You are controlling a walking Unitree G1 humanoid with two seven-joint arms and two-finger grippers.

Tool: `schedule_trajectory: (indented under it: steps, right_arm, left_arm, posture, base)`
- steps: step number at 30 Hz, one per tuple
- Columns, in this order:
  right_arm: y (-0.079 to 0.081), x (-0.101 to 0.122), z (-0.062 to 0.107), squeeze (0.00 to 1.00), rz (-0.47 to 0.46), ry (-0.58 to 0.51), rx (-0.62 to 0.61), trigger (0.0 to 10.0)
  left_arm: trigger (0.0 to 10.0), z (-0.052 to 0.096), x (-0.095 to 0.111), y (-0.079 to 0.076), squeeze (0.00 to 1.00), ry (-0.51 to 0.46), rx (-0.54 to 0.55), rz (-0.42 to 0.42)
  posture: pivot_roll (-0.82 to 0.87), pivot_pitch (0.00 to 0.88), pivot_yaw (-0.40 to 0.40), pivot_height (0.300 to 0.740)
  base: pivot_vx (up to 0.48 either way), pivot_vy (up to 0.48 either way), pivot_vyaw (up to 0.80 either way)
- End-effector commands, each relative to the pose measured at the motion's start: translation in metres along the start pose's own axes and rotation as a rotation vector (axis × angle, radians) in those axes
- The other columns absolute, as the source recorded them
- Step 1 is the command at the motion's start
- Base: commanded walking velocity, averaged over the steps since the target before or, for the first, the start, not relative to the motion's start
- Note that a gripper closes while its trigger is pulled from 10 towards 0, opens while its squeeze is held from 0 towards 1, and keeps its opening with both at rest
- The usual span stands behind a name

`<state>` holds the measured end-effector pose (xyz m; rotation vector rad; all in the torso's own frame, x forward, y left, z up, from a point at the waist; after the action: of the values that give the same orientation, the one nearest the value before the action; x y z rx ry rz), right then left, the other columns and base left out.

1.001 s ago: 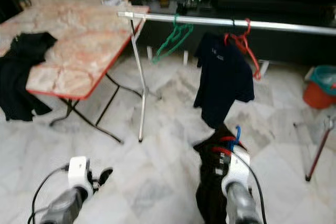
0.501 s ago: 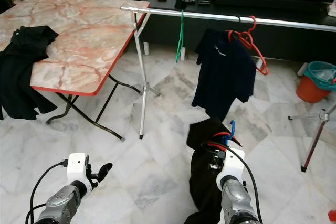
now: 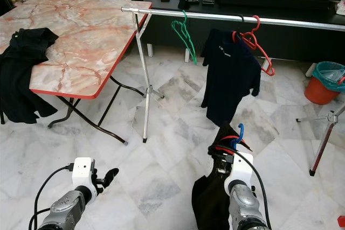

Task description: Hang hanger

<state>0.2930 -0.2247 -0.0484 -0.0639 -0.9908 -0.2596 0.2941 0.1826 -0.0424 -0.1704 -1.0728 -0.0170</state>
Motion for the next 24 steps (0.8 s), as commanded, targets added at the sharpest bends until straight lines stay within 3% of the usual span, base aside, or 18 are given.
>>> schedule_trajectory:
  steps: [1,6,24]
  right_arm:
    - [-0.0014,0.0125,-0.0022,0.00,-0.010,-0.045,-0.010,10.0]
    - [-0.0034,0.0153,-0.0025,0.00,-0.015,-0.055,-0.021,10.0]
    - [-0.0026,0.0188,-0.0031,0.00,-0.017,-0.068,-0.027,10.0]
  left_arm:
    - [10.0,-0.0004,0.0011,-0.0015,0.00,-0.005,-0.009,-0.011]
    - [10.0,-0.0009,0.0010,-0.0040,0.00,-0.005,-0.020,-0.011]
    - [10.0,0.0002,0.0000,-0.0025,0.00,-0.004,-0.020,-0.008]
  posture:
    - [0.05,0.034,0.019,0.740]
    - [0.05,0.036,0.021,0.740]
    - [0.06,0.038,0.022,0.740]
  base:
    - [0.000,0.000,0.00]
    - [0.000,0.000,0.00]
    - [-0.265,0.000,0.00]
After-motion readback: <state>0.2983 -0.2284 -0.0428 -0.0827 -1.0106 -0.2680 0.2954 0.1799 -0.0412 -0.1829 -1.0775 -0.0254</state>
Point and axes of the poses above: a point about 5 cm out from each wrist's last joint towards the gripper, its own z axis pointing back from the gripper into the wrist, its own x axis along the axis of the wrist's last joint, y = z × x, the point moved 4 cm from there along -z, pointing out of the wrist towards the gripper, and after that the axes turned 1 degree about -z, right-handed, at the moved point
